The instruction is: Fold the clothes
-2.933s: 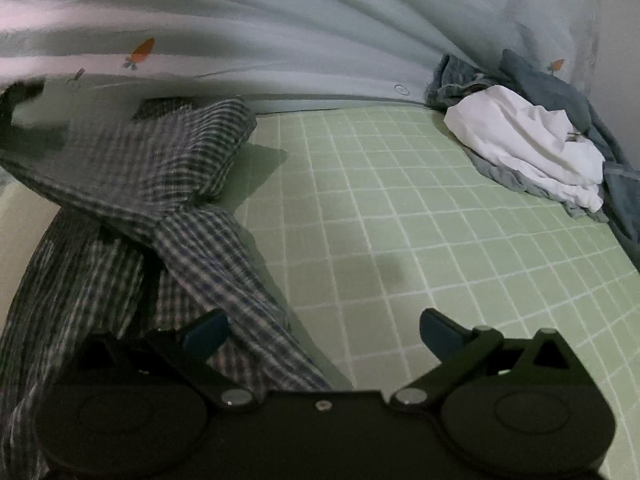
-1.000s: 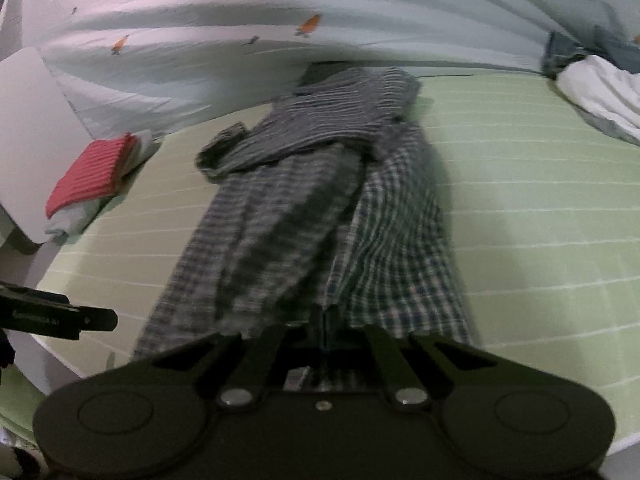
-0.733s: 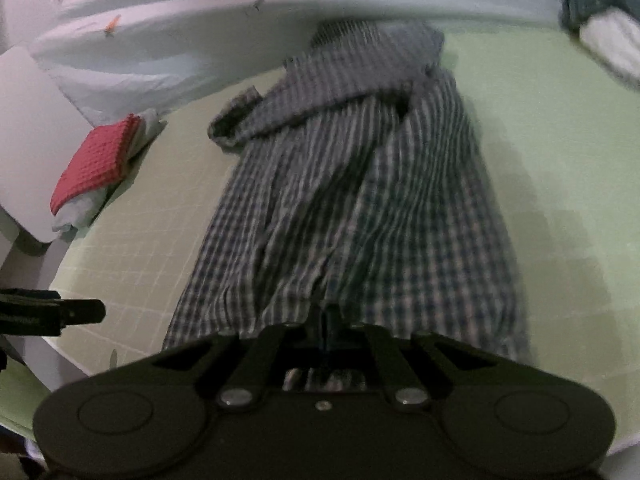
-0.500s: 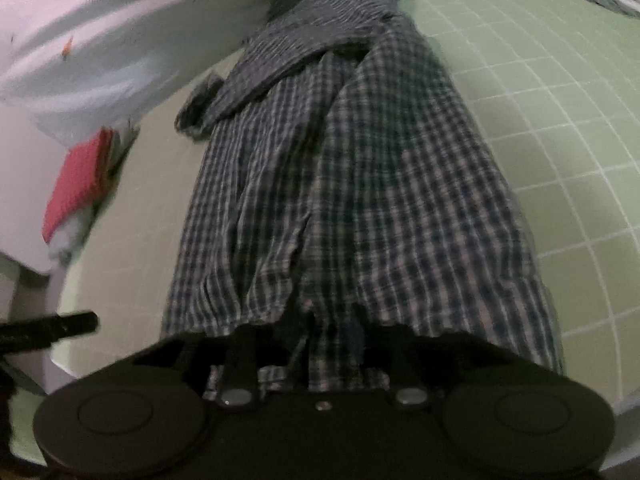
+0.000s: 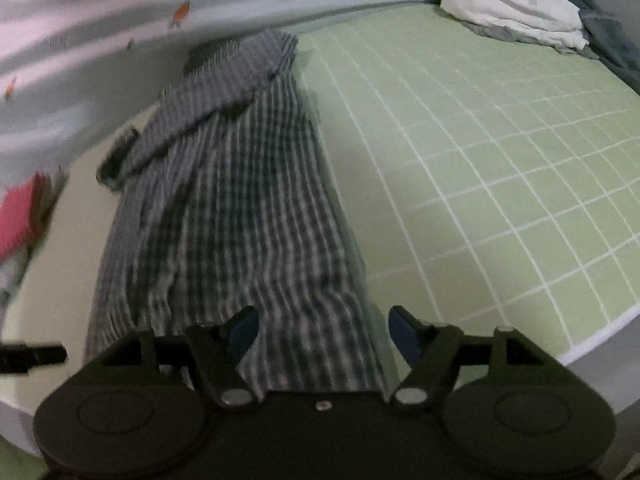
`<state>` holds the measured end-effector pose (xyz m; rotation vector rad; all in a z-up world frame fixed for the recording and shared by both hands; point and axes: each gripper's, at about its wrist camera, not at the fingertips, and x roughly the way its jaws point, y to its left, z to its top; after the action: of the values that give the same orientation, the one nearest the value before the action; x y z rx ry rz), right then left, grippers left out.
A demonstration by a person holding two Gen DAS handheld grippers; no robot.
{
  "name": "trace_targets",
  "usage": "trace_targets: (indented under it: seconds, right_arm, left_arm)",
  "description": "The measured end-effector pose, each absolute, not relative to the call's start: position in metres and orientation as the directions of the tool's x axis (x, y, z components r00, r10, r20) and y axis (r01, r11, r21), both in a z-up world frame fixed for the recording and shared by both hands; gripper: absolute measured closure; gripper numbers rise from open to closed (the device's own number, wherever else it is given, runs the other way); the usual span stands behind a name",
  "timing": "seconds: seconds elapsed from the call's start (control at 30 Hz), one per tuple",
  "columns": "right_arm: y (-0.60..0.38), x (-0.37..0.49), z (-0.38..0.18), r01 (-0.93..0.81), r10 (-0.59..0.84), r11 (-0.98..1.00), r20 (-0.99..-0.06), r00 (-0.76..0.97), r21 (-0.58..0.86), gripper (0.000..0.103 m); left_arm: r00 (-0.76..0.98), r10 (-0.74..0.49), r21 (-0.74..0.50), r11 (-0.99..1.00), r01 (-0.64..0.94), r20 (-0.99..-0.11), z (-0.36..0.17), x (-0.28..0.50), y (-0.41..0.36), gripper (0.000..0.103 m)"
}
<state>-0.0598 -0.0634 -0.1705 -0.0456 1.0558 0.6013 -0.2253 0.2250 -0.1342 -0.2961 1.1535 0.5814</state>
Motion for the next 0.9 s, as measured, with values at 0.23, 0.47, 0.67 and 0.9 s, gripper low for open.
trace_targets:
  seconds: [0.23, 0.47, 0.67, 0.9]
  right_arm:
    - [-0.066, -0.064, -0.174, -0.537, 0.338, 0.837, -0.873, 0.353, 0.107, 0.03]
    - [-0.062, -0.045, -0.161, -0.533, 0.359, 0.841, -0.832, 0.422, 0.092, 0.004]
    - [-0.039, -0.02, -0.156, -0.54, 0.393, 0.836, -0.798, 0.457, 0.103, 0.001]
    - [0.008, 0.02, -0.145, -0.576, 0.448, 0.81, -0.753, 0.481, 0.113, 0.001]
  left_arm:
    - [0.256, 0.259, 0.072, 0.821, -0.567, -0.931, -0.143, -0.217, 0.217, 0.013]
    - [0.286, 0.275, 0.065, 0.815, -0.575, -0.918, -0.133, -0.201, 0.224, 0.013]
    - [0.308, 0.314, 0.073, 0.797, -0.599, -0.898, -0.123, -0.186, 0.243, 0.013]
    - [0.314, 0.366, 0.081, 0.754, -0.652, -0.876, -0.115, -0.171, 0.284, 0.013]
